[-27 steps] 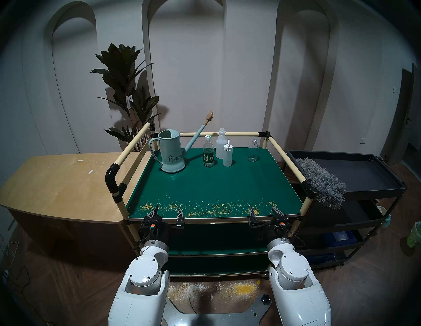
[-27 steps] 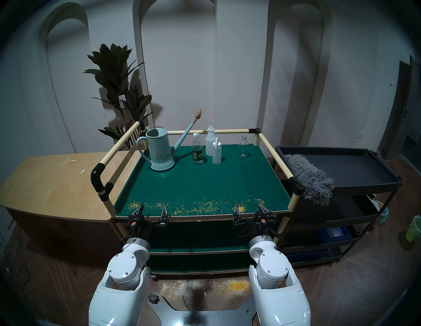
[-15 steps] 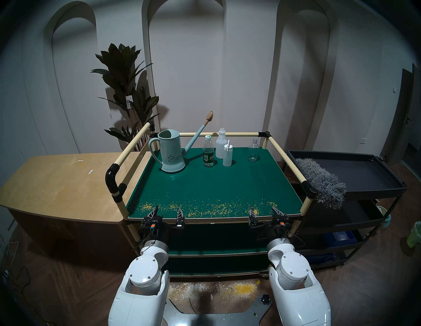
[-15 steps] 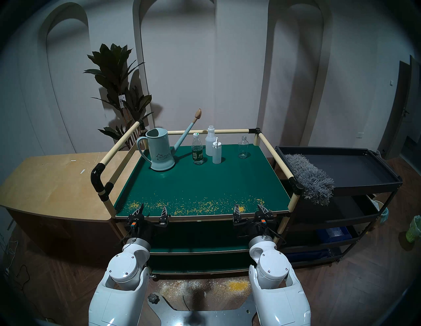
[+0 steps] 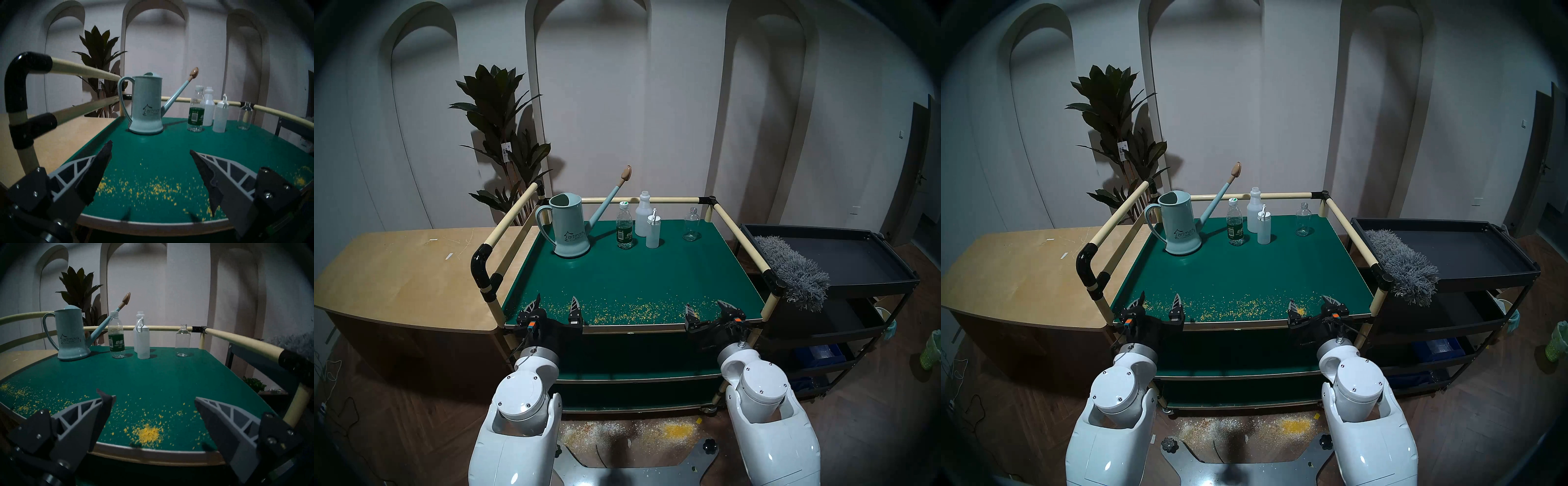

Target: Dust the shelf with the duster

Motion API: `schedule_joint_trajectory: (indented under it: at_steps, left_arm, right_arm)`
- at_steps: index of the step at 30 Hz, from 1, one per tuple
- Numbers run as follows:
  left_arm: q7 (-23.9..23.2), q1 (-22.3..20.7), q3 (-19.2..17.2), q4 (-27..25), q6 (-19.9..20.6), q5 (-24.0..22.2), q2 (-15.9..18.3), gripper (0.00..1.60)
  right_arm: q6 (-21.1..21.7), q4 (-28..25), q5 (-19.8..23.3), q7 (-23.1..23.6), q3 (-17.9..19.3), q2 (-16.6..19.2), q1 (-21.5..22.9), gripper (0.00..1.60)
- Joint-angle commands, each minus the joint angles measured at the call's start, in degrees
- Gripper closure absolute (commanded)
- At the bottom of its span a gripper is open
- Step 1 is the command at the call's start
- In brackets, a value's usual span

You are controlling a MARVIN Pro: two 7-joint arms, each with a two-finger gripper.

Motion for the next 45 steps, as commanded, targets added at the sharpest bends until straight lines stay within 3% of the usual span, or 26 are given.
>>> schedule_joint_trajectory:
  at_steps: [1,10,15,20,26,35,40,45]
  left_arm:
    - [-1.2,-0.5,0.7,-5.6,0.2,-0.8,0.0,0.00]
    - [-2.8,1.1,2.1,-11.4,3.3,-2.4,0.2,0.00]
    - [-4.1,1.4,3.0,-12.4,6.5,-3.2,0.6,0.00]
    - [-5.2,1.3,3.5,-13.0,10.2,-4.2,1.2,0.00]
    - [-6.2,0.2,3.7,-13.2,15.2,-5.3,1.8,0.00]
    - [-7.6,-0.5,4.3,-14.0,19.4,-6.7,2.6,0.00]
    - [-7.8,-0.9,4.8,-14.1,21.5,-6.9,2.8,0.00]
    - [-7.2,-1.2,5.2,-14.2,22.6,-6.9,2.6,0.00]
  right_arm:
    - [1.0,-5.6,0.5,1.6,3.1,3.0,3.2,0.00]
    - [3.4,-12.1,3.1,2.5,9.8,4.5,5.8,0.00]
    - [9.4,-17.0,4.4,1.8,16.1,5.7,4.5,0.00]
    - [15.3,-17.4,4.6,2.5,21.0,8.1,2.8,0.00]
    - [22.3,-16.2,7.7,4.2,26.4,9.9,3.2,0.00]
    - [31.9,-9.9,15.6,11.7,34.2,15.2,9.0,0.00]
    - [35.4,-4.1,17.9,15.3,34.6,18.4,11.7,0.00]
    - [36.3,-0.9,18.9,16.9,33.9,19.3,13.8,0.00]
